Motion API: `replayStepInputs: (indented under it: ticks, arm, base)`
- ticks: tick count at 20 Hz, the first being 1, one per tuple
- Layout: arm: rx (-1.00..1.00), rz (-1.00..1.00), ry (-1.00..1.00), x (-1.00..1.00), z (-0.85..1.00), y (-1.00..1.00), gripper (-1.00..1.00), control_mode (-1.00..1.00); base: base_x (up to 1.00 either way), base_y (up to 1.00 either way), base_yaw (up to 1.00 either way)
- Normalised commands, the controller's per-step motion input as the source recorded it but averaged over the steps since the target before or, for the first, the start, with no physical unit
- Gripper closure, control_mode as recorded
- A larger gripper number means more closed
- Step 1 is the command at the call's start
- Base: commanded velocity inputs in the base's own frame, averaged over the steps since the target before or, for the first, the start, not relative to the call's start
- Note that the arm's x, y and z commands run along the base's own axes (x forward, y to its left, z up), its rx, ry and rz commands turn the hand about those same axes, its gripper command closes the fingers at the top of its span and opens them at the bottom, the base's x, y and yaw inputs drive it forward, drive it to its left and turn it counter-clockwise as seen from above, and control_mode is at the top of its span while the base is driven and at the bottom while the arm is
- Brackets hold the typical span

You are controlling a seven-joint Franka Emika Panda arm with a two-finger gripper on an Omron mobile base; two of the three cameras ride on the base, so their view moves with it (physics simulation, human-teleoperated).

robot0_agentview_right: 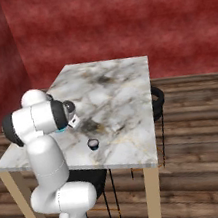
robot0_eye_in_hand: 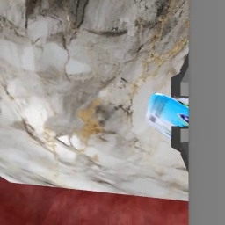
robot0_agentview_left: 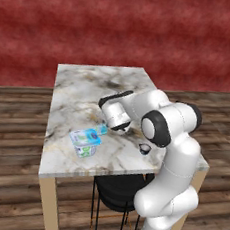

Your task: Stack the yogurt containers by placing the smaller containers on top of the larger containers.

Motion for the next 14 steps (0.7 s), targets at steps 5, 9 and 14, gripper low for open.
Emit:
replayStepInputs:
  ticks: [5,9,14]
  arm:
    - [0.07,0.00,-0.19,-0.17,0.28,0.00,1.00,-1.00]
    - [0.06,0.00,-0.22,-0.28,0.25,0.00,1.00,-1.00]
    - [0.05,0.00,-0.21,-0.29,0.20,0.00,1.00,-1.00]
  base:
    - [0.00,0.00,0.00]
    - [0.00,0.00,0.00]
    - [0.00,0.00,0.00]
